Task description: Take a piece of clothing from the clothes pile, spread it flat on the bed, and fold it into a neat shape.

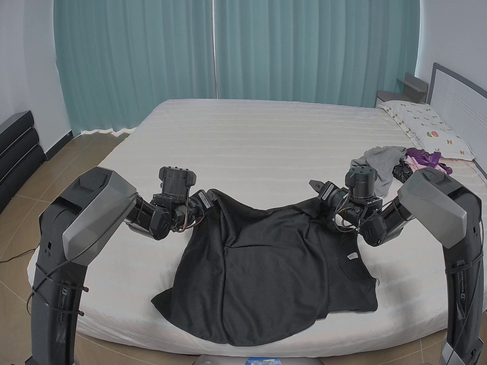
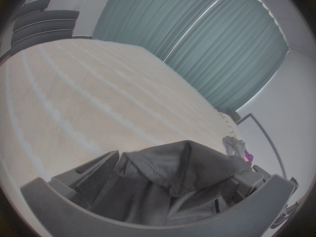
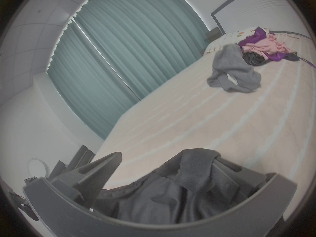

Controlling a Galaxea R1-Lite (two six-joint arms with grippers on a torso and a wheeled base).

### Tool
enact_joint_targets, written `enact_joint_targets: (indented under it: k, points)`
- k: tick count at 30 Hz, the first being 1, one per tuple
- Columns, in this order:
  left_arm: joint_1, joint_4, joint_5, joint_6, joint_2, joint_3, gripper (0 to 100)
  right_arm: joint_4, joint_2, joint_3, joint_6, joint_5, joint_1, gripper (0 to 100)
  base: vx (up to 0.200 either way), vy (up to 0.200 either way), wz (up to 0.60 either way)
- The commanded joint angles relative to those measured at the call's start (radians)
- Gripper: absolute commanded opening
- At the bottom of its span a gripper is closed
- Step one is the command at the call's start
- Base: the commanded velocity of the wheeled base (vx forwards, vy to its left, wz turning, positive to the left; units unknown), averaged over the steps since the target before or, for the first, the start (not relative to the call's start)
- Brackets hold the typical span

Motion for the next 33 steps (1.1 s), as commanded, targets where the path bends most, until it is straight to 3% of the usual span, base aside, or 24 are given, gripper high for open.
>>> enact_joint_targets:
  k: [1, 7, 11, 16, 19, 20, 24, 29, 33]
  points:
    - [0.019, 0.060, 0.004, 0.000, 0.054, -0.008, 100, 0.052, 0.067, -0.026, 0.001, 0.002, -0.033, 100, 0.000, 0.000, 0.00]
    - [0.075, 0.159, -0.004, -0.005, 0.029, -0.020, 100, 0.066, 0.036, -0.035, 0.008, 0.012, -0.113, 100, 0.000, 0.000, 0.00]
    - [0.111, 0.123, 0.027, -0.038, 0.008, -0.029, 100, 0.033, -0.001, -0.049, 0.070, 0.012, -0.148, 100, 0.000, 0.000, 0.00]
    - [0.121, 0.070, 0.034, -0.103, -0.032, 0.043, 100, 0.019, -0.018, -0.028, 0.080, 0.013, -0.154, 100, 0.000, 0.000, 0.00]
    - [0.121, 0.083, 0.005, -0.104, -0.041, 0.076, 100, 0.019, -0.021, -0.011, 0.085, 0.019, -0.150, 100, 0.000, 0.000, 0.00]
    - [0.121, 0.093, -0.047, -0.103, -0.049, 0.116, 100, 0.019, -0.027, 0.017, 0.088, 0.041, -0.141, 100, 0.000, 0.000, 0.00]
    - [0.128, 0.086, -0.130, -0.104, -0.072, 0.195, 100, 0.017, -0.058, 0.083, 0.091, 0.082, -0.116, 100, 0.000, 0.000, 0.00]
    - [0.136, 0.066, -0.150, -0.124, -0.121, 0.285, 100, 0.025, -0.094, 0.147, 0.091, 0.110, -0.079, 100, 0.000, 0.000, 0.00]
    - [0.151, -0.057, -0.236, -0.285, -0.219, 0.379, 100, 0.049, -0.111, 0.180, 0.091, 0.114, -0.019, 100, 0.000, 0.000, 0.00]
